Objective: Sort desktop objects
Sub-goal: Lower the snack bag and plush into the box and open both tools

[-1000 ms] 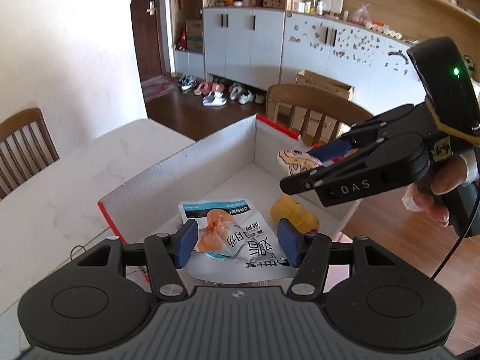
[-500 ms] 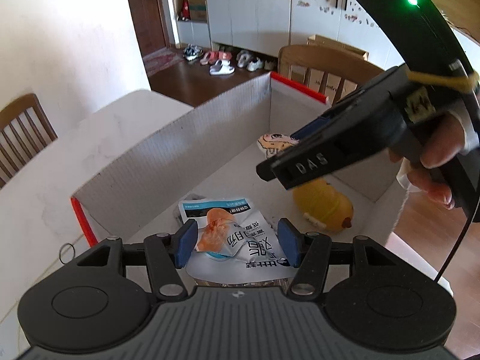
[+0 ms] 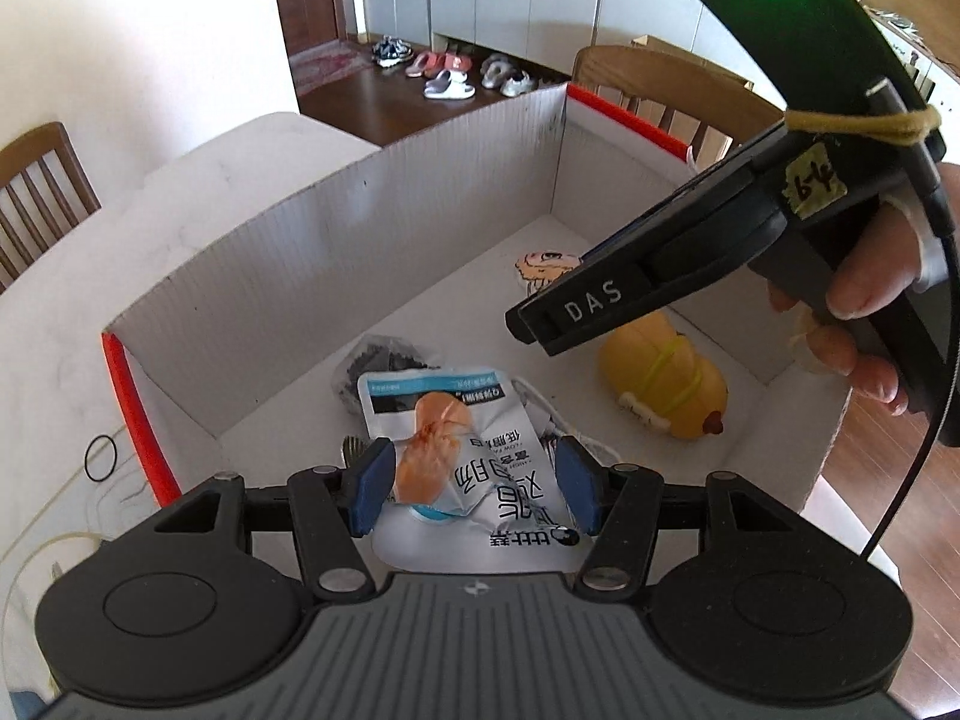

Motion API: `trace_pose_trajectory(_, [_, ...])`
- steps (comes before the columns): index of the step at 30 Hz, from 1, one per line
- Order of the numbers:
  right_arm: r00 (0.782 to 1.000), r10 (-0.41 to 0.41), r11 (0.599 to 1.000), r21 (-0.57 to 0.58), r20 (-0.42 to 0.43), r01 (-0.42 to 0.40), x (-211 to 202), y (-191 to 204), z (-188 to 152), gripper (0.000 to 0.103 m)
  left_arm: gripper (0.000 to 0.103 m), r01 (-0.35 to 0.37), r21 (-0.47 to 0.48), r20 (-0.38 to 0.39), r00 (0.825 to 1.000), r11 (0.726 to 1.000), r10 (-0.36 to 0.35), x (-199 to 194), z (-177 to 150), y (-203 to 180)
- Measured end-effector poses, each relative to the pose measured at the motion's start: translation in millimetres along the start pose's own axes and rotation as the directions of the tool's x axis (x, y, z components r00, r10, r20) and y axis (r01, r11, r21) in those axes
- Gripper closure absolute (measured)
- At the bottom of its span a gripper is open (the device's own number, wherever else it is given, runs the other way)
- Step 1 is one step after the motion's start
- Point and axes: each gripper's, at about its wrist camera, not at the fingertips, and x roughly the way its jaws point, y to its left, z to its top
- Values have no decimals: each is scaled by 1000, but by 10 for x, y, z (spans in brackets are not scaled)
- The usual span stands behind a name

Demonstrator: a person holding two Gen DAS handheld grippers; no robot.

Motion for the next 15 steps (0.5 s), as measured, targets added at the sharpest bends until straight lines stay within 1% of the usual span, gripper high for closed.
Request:
trace_pose_trajectory(3, [1000, -3, 1000, 6, -21, 3, 23, 3, -11, 47, 45, 7, -5, -22, 1000, 1000, -7, 29, 4, 15])
trace_pose_trajectory(7, [1000, -11, 1000, 17, -29, 11, 27, 17, -10, 45, 44, 16, -8, -42, 999, 1000, -17, 41, 6, 30])
trace_pose_trajectory(11, [999, -19, 1000, 17, -36, 19, 10, 51, -19, 44, 44, 32, 3, -79, 996, 999, -32, 94, 40, 38])
trace_pose_trajectory(15, [999, -11, 1000, 20, -43, 12, 4, 27, -2, 40, 44, 40, -4, -92, 995, 999, -40, 84, 81, 44])
